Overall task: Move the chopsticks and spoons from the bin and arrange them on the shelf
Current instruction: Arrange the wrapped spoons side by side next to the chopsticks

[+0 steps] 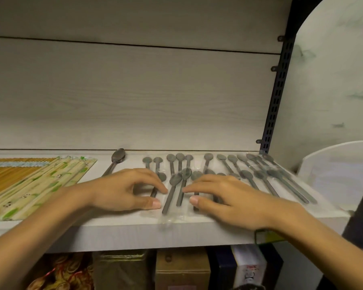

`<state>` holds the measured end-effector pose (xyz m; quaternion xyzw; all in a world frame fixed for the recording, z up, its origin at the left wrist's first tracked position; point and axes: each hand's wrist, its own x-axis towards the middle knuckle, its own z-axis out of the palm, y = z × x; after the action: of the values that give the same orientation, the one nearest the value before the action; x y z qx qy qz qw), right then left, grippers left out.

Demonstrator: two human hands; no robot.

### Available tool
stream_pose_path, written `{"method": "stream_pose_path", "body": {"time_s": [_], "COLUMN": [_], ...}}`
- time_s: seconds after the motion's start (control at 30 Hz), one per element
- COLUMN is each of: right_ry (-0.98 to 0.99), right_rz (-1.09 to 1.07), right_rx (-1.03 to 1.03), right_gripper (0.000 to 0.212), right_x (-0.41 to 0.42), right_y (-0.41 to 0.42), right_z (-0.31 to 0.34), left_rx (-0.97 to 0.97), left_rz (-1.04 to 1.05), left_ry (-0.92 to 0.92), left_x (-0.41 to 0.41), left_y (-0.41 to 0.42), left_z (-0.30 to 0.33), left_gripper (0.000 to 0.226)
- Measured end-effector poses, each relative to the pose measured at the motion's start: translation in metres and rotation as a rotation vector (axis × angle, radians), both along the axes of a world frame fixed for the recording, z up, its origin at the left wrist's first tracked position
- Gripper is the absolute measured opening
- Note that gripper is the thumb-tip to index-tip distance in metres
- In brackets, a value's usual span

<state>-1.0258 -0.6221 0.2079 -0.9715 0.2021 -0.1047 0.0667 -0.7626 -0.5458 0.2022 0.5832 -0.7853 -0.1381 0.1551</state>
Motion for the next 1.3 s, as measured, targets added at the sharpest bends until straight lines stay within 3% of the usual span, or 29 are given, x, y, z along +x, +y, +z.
{"method": "stream_pose_path", "body": {"time_s": [0.17, 0.33, 0.7, 0.97, 1.1, 1.23, 1.3], "right_ry": [0.020, -0.026, -0.026, -0.069, -0.101, -0.153, -0.118], "right_rz": [-0.014, 0.040, 0.023, -0.011, -0.014, -0.039, -0.053], "right_rx": [0.015, -0.016, -0.083, -0.087, -0.079, -0.081, -0.129], "right_gripper": [0.043, 0.049, 0.044, 0.037, 0.033, 0.032, 0.035], "right_x": [-0.002, 0.009, 0.011, 0.018, 0.022, 0.035, 0.045], "right_y": [0.005, 0.007, 0.015, 0.019, 0.021, 0.021, 0.017], "right_z": [-0.007, -0.013, -0.013, -0.011, -0.007, -0.003, -0.004], "left_rx": [-0.154, -0.106, -0.173, -0.272, -0.383, -0.329, -0.303], "left_rz": [0.087, 0.022, 0.099, 0.115, 0.190, 0.195, 0.175], "left_ry": [0.038, 0.066, 0.012, 0.012, 0.012, 0.022, 0.036], "left_x": [-0.011, -0.029, -0.029, -0.034, -0.029, -0.021, -0.019], "left_y": [0.011, 0.014, 0.018, 0.015, 0.020, 0.024, 0.026], "left_z": [-0.003, -0.009, -0.014, -0.015, -0.014, -0.014, -0.013], "left_gripper": [0.038, 0.044, 0.044, 0.035, 0.042, 0.052, 0.046]}}
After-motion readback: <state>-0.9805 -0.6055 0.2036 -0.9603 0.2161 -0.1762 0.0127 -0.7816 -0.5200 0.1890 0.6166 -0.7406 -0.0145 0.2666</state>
